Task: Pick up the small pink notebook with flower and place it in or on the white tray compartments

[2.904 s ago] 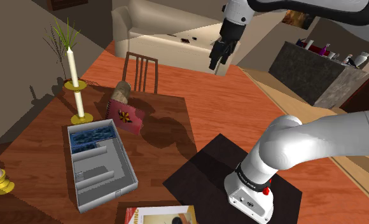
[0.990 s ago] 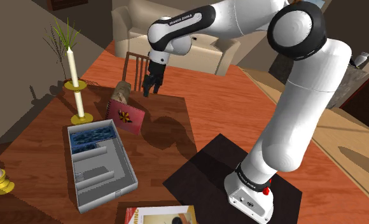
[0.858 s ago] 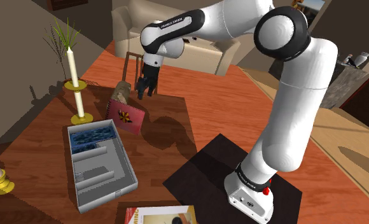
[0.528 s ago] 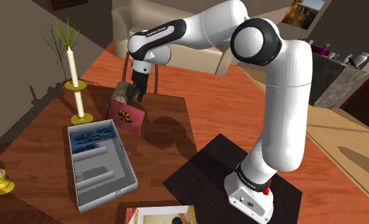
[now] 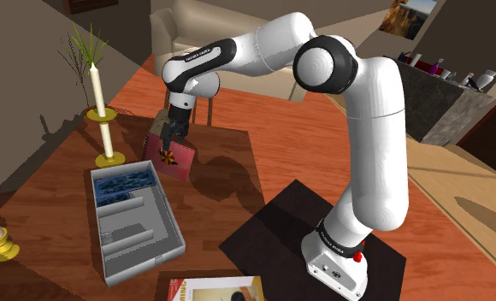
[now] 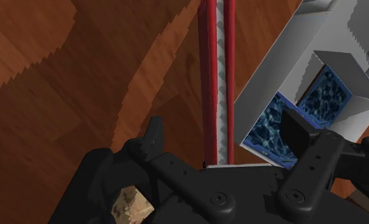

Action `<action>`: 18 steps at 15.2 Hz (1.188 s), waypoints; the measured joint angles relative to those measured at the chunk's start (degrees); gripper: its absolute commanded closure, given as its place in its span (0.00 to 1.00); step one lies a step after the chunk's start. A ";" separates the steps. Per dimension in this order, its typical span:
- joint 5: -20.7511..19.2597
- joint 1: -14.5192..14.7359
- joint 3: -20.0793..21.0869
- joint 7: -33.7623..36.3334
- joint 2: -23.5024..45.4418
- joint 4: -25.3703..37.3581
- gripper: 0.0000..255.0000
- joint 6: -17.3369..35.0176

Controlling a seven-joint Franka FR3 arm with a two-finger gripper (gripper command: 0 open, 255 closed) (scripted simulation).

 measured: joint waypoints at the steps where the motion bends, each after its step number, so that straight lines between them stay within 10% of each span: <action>1: 0.18 0.13 0.13 -0.16 0.49 -0.34 0.00 0.84; 8: 0.34 0.25 0.23 -0.28 0.83 -0.74 0.00 1.61; 9: 0.34 0.25 0.23 -0.28 0.83 -0.74 1.00 1.61; 18: 0.34 0.25 0.23 -0.29 0.83 -0.75 1.00 1.61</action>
